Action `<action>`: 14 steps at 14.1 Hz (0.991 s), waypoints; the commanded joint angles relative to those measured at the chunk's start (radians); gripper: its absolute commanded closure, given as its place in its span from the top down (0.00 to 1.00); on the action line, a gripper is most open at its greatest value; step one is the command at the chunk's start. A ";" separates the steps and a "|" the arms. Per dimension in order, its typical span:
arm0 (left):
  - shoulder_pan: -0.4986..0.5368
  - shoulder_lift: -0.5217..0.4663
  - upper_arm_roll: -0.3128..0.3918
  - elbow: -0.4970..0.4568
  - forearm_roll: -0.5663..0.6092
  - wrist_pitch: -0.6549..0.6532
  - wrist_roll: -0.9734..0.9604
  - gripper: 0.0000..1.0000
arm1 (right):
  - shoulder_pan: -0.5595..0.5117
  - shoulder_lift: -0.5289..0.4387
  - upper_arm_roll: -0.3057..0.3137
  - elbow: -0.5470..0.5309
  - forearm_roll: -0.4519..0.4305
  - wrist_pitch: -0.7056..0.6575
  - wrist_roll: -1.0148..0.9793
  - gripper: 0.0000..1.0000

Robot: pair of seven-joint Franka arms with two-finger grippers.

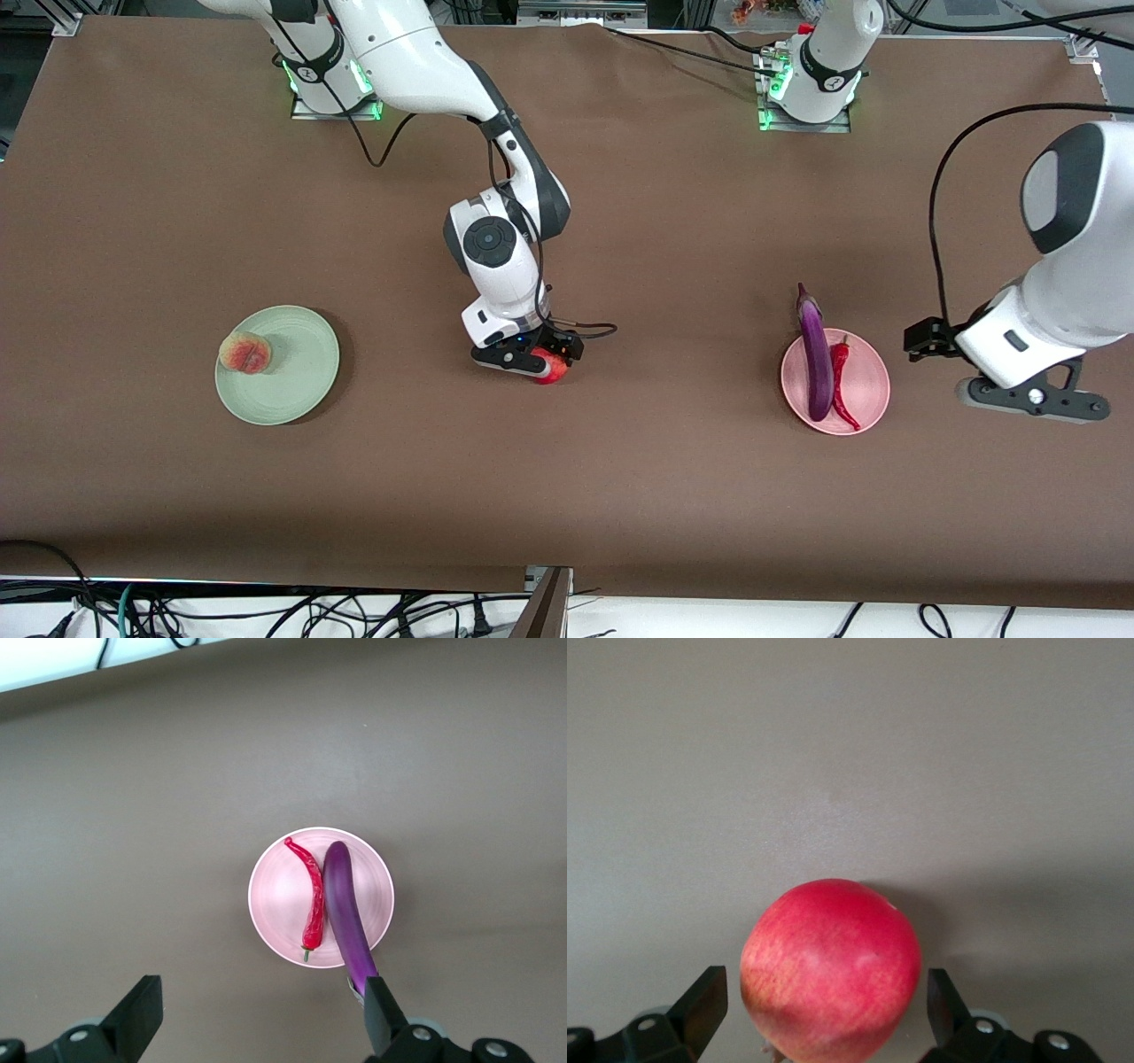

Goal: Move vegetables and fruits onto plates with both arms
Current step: 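Grasp the pomegranate with the right gripper while the left gripper withdraws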

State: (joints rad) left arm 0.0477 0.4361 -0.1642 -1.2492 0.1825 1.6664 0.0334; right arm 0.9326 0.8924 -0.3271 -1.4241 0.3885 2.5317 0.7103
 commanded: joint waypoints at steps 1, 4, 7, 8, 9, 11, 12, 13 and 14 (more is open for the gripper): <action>0.000 -0.046 -0.011 0.011 0.008 -0.065 -0.018 1.00 | 0.011 0.028 -0.006 0.007 0.001 0.058 0.015 1.00; 0.059 -0.106 -0.015 -0.001 -0.059 -0.140 -0.003 1.00 | 0.009 0.028 -0.007 0.007 0.000 0.065 0.001 0.38; 0.042 -0.259 0.072 -0.140 -0.146 -0.180 0.045 1.00 | 0.006 0.019 -0.015 0.007 -0.008 0.053 -0.005 0.31; -0.029 -0.354 0.116 -0.253 -0.146 -0.151 0.048 1.00 | 0.003 0.008 -0.016 0.007 -0.008 0.029 -0.008 0.31; -0.057 -0.452 0.139 -0.368 -0.147 -0.096 0.049 1.00 | 0.000 -0.013 -0.039 0.007 -0.010 -0.037 -0.026 0.31; -0.062 -0.542 0.141 -0.473 -0.185 -0.033 0.042 1.00 | -0.001 -0.074 -0.111 0.007 -0.008 -0.242 -0.163 0.31; -0.062 -0.537 0.138 -0.470 -0.192 -0.033 0.046 1.00 | -0.008 -0.099 -0.156 0.004 -0.008 -0.348 -0.246 0.31; -0.062 -0.519 0.132 -0.463 -0.192 -0.033 0.048 1.00 | -0.012 -0.119 -0.206 0.001 -0.007 -0.461 -0.335 0.31; -0.060 -0.501 0.132 -0.437 -0.193 -0.036 0.045 1.00 | -0.018 -0.122 -0.260 0.001 -0.005 -0.557 -0.432 0.31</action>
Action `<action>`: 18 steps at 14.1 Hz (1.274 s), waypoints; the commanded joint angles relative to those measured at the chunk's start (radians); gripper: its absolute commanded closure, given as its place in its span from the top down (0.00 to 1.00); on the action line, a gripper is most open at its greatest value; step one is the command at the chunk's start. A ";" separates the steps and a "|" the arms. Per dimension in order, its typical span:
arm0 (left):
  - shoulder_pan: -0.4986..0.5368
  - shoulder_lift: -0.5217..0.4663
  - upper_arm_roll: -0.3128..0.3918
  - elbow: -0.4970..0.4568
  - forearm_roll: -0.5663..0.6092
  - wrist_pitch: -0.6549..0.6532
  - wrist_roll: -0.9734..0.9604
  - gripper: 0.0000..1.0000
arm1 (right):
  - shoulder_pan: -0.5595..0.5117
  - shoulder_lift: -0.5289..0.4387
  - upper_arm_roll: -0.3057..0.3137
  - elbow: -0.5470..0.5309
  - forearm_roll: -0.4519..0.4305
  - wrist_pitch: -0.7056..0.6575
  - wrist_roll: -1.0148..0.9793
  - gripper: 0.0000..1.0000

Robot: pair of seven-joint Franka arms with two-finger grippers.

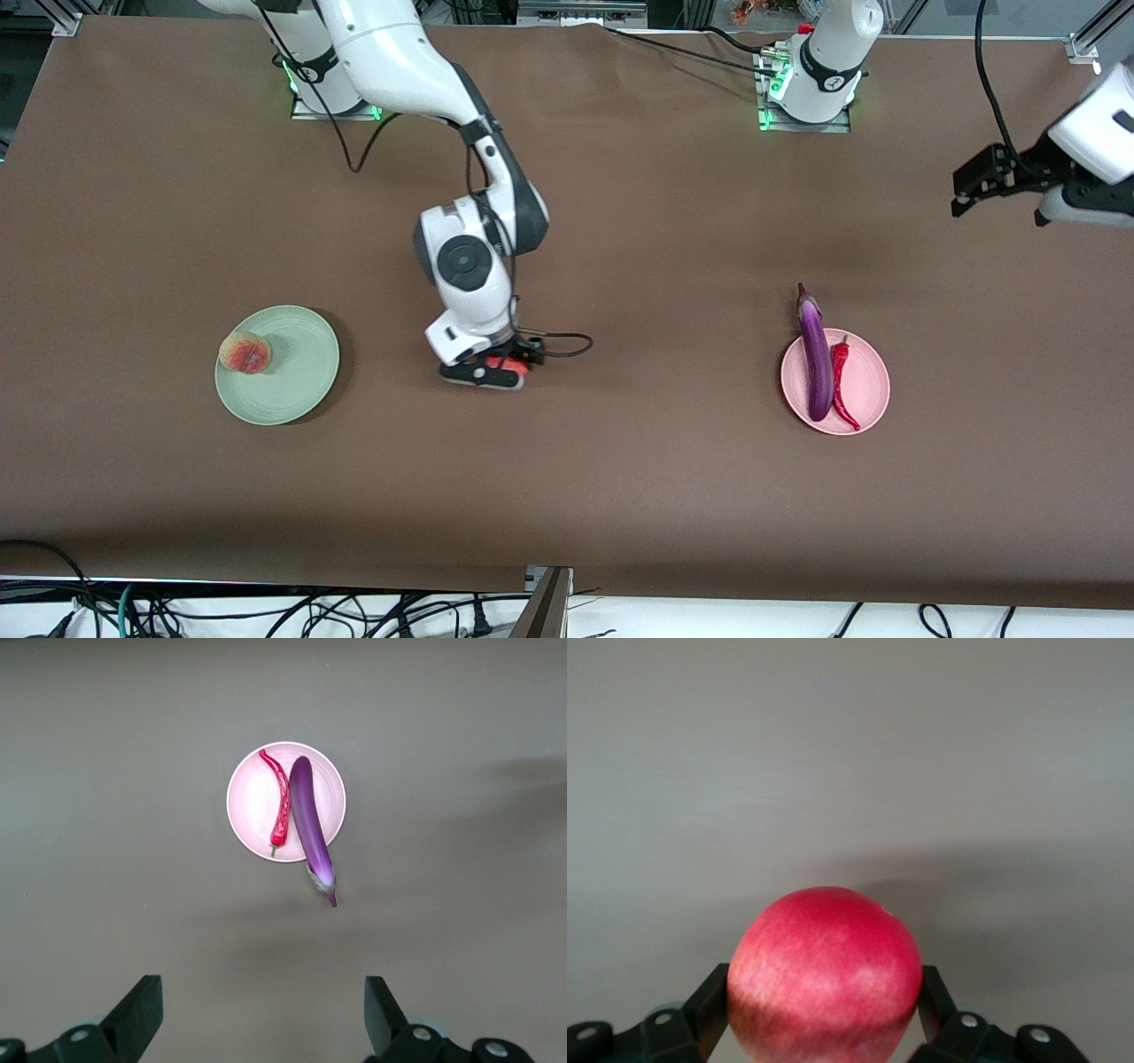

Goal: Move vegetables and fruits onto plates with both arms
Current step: 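Carry the pomegranate to the green plate and open the right gripper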

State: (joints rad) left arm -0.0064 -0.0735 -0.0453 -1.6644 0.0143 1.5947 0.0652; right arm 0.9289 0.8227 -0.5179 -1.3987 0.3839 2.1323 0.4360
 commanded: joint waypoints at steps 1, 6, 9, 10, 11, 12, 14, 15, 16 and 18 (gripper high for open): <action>-0.007 0.014 0.012 -0.012 -0.025 0.028 0.013 1.00 | -0.021 -0.053 -0.127 -0.026 0.003 -0.242 -0.269 0.31; -0.007 0.014 -0.021 -0.003 -0.013 -0.018 0.004 1.00 | -0.204 -0.048 -0.208 -0.068 0.004 -0.376 -0.607 0.25; -0.001 0.014 -0.019 -0.003 -0.013 -0.024 0.010 1.00 | -0.294 -0.033 -0.203 -0.117 0.007 -0.356 -0.687 0.24; -0.001 0.014 -0.019 -0.003 -0.013 -0.028 0.010 1.00 | -0.306 -0.024 -0.202 -0.118 0.010 -0.351 -0.691 0.24; -0.001 0.014 -0.021 -0.003 -0.013 -0.030 0.011 1.00 | -0.309 -0.020 -0.202 -0.123 0.021 -0.351 -0.691 0.24; -0.001 0.014 -0.021 -0.003 -0.014 -0.033 0.011 1.00 | -0.309 -0.013 -0.199 -0.125 0.039 -0.345 -0.691 0.25; -0.003 0.015 -0.021 -0.002 -0.013 -0.033 0.011 1.00 | -0.312 -0.002 -0.177 -0.125 0.067 -0.335 -0.691 0.25; -0.004 0.015 -0.021 -0.002 -0.013 -0.033 0.013 1.00 | -0.312 0.004 -0.172 -0.125 0.070 -0.324 -0.689 0.25; -0.004 0.015 -0.021 -0.002 -0.013 -0.033 0.015 1.00 | -0.314 0.015 -0.163 -0.125 0.070 -0.318 -0.689 0.25; -0.006 0.015 -0.021 -0.002 -0.014 -0.033 0.013 1.00 | -0.317 0.027 -0.157 -0.126 0.070 -0.298 -0.689 0.25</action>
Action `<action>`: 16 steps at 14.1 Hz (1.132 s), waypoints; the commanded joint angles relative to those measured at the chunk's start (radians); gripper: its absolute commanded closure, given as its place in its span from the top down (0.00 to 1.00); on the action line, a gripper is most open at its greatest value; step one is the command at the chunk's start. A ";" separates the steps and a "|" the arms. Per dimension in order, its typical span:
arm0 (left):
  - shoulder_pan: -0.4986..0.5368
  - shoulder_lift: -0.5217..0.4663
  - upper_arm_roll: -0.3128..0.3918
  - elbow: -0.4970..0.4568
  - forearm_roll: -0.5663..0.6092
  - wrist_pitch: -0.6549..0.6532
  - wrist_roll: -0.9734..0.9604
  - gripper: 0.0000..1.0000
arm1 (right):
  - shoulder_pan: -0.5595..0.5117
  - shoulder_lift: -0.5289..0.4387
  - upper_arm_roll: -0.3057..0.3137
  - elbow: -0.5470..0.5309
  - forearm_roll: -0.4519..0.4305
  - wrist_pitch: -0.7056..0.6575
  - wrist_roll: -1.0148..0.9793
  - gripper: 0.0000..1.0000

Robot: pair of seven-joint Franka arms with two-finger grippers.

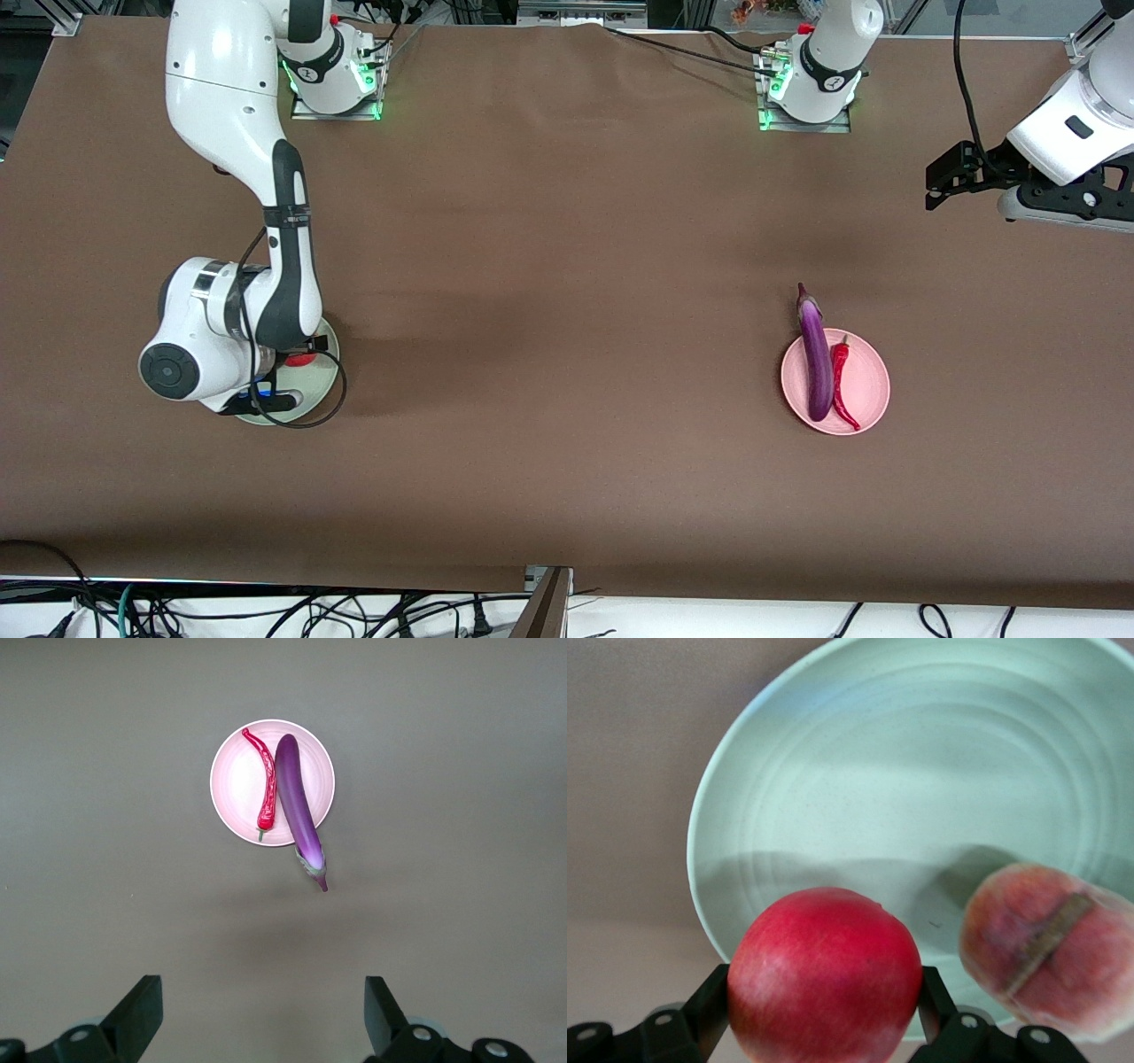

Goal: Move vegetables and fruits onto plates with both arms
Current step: 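Carry the pomegranate to the green plate and open the right gripper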

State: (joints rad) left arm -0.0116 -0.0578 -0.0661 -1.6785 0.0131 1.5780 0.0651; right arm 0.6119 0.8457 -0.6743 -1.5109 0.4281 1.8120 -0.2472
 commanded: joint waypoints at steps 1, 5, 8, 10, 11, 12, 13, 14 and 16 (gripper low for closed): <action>0.001 -0.001 0.000 0.013 -0.012 -0.016 0.015 1.00 | -0.001 0.012 -0.001 -0.014 0.029 0.026 -0.006 0.26; -0.002 -0.001 -0.001 0.013 -0.012 -0.016 0.015 1.00 | -0.021 -0.005 -0.004 0.018 0.026 0.018 -0.023 1.00; -0.002 -0.001 -0.004 0.013 -0.012 -0.016 0.015 1.00 | -0.029 -0.062 -0.036 0.050 0.026 -0.084 -0.030 1.00; -0.002 0.001 -0.004 0.013 -0.012 -0.015 0.015 1.00 | -0.028 -0.086 -0.077 0.096 0.026 -0.193 -0.030 1.00; -0.002 0.003 -0.004 0.013 -0.012 -0.013 0.015 1.00 | -0.029 -0.103 -0.094 0.119 0.026 -0.245 -0.030 1.00; -0.002 0.001 -0.004 0.011 -0.012 -0.013 0.015 1.00 | -0.029 -0.121 -0.112 0.132 0.026 -0.287 -0.030 1.00; -0.002 0.003 -0.004 0.011 -0.012 -0.010 0.015 1.00 | -0.017 -0.149 -0.123 0.133 0.021 -0.318 -0.029 1.00; -0.002 0.012 -0.004 0.013 -0.012 -0.009 0.016 1.00 | -0.015 -0.174 -0.125 0.135 0.015 -0.336 -0.023 1.00; -0.002 0.024 -0.003 0.013 -0.012 0.000 0.015 1.00 | -0.029 -0.233 -0.113 0.135 -0.012 -0.382 0.005 1.00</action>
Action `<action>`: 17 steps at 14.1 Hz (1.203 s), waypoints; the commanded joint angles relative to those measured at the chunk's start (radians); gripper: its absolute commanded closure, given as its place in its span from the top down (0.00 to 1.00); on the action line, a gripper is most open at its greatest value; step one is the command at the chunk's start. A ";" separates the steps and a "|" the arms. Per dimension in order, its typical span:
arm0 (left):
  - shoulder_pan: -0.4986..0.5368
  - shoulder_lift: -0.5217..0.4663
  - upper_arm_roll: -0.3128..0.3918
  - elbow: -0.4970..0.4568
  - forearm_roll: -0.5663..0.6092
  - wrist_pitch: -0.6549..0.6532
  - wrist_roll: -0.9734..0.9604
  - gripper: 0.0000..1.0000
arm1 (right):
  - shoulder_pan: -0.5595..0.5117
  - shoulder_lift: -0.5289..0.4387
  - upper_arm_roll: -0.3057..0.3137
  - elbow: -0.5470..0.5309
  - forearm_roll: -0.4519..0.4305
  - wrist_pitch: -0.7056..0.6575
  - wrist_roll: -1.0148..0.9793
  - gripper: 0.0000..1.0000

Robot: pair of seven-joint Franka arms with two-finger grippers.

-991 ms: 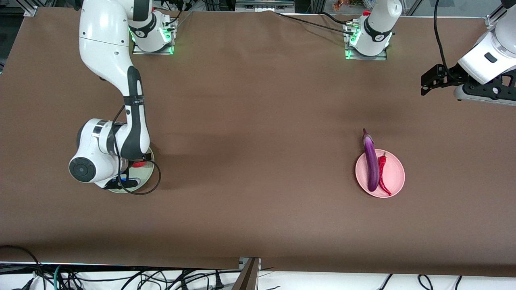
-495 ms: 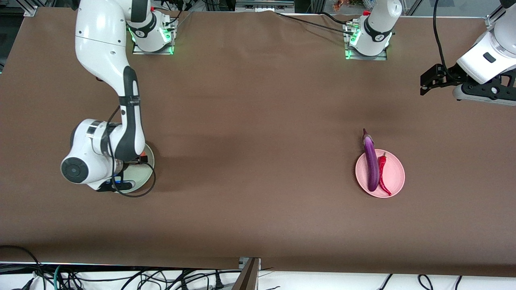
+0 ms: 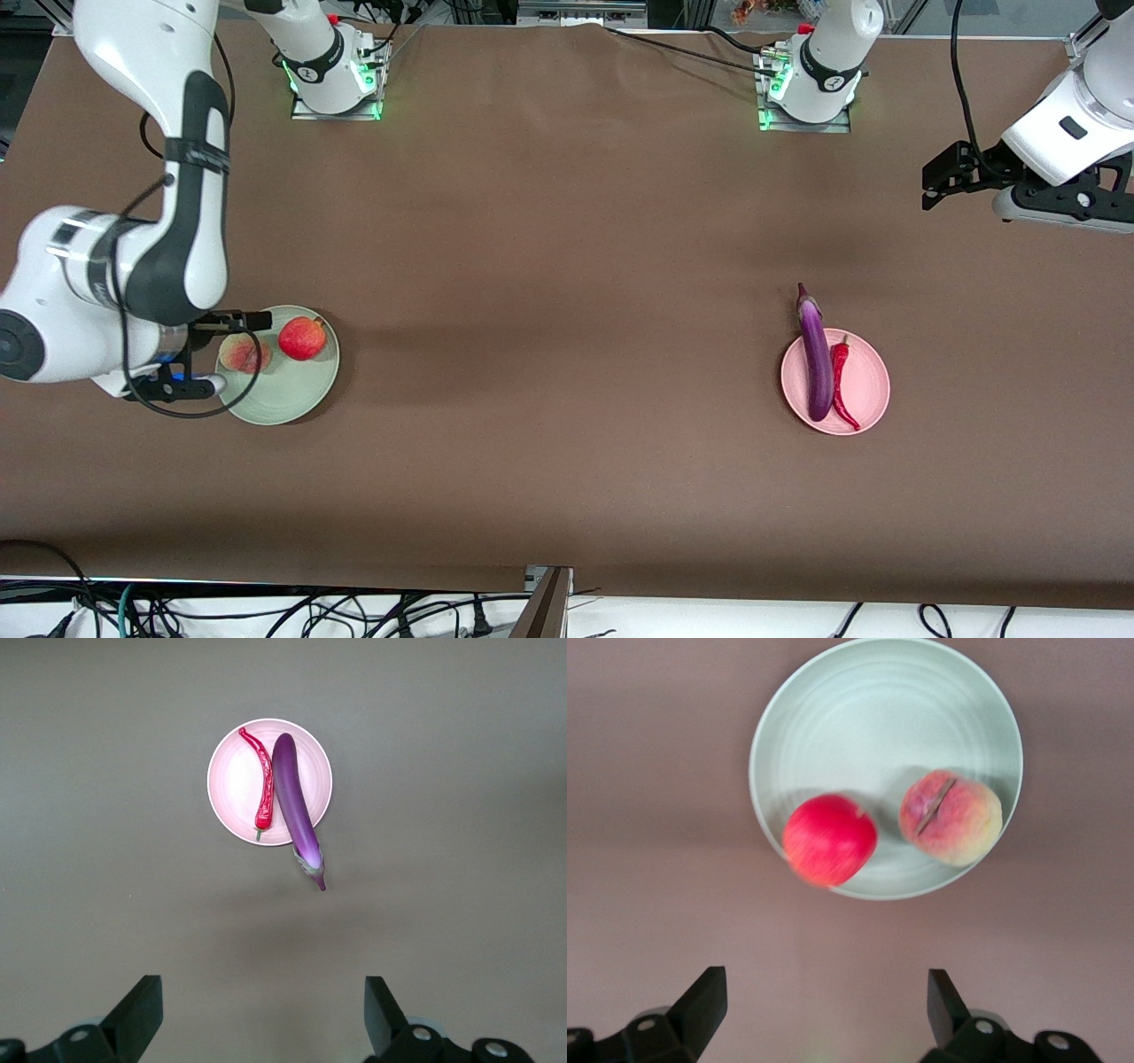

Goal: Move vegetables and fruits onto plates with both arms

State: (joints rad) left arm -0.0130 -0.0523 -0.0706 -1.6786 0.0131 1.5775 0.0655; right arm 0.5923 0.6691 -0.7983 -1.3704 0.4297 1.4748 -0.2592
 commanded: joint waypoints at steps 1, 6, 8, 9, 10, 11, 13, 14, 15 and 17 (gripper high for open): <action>0.001 0.031 0.000 0.013 -0.012 0.019 0.014 1.00 | -0.035 -0.095 0.045 -0.006 -0.052 -0.047 0.049 1.00; 0.004 0.049 0.003 0.014 -0.013 0.036 0.004 1.00 | -0.366 -0.374 0.545 -0.070 -0.345 -0.048 0.306 1.00; 0.002 0.063 0.003 0.032 -0.012 0.038 0.004 1.00 | -0.458 -0.481 0.641 -0.123 -0.359 -0.047 0.314 1.00; 0.004 0.066 0.002 0.040 -0.013 0.036 0.007 1.00 | -0.500 -0.531 0.684 -0.145 -0.370 -0.053 0.313 1.00; 0.004 0.066 0.003 0.045 -0.013 0.036 0.007 1.00 | -0.529 -0.567 0.723 -0.160 -0.374 -0.065 0.311 1.00; 0.005 0.068 0.003 0.049 -0.013 0.036 0.013 1.00 | -0.552 -0.597 0.744 -0.177 -0.376 -0.077 0.310 1.00; 0.010 0.063 0.002 0.049 -0.015 0.032 0.016 1.00 | -0.560 -0.629 0.758 -0.179 -0.405 -0.123 0.304 1.00; 0.010 0.060 0.003 0.050 -0.015 0.030 0.016 1.00 | -0.568 -0.647 0.758 -0.171 -0.411 -0.125 0.304 1.00; 0.010 0.058 0.002 0.053 -0.015 0.026 0.016 1.00 | -0.580 -0.683 0.760 -0.177 -0.413 -0.122 0.307 1.00; 0.010 0.055 0.002 0.053 -0.015 0.015 0.016 1.00 | -0.594 -0.700 0.771 -0.180 -0.413 -0.120 0.304 1.00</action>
State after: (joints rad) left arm -0.0084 -0.0011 -0.0683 -1.6521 0.0131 1.6160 0.0651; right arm 0.0370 0.0180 -0.0628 -1.5153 0.0317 1.3516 0.0378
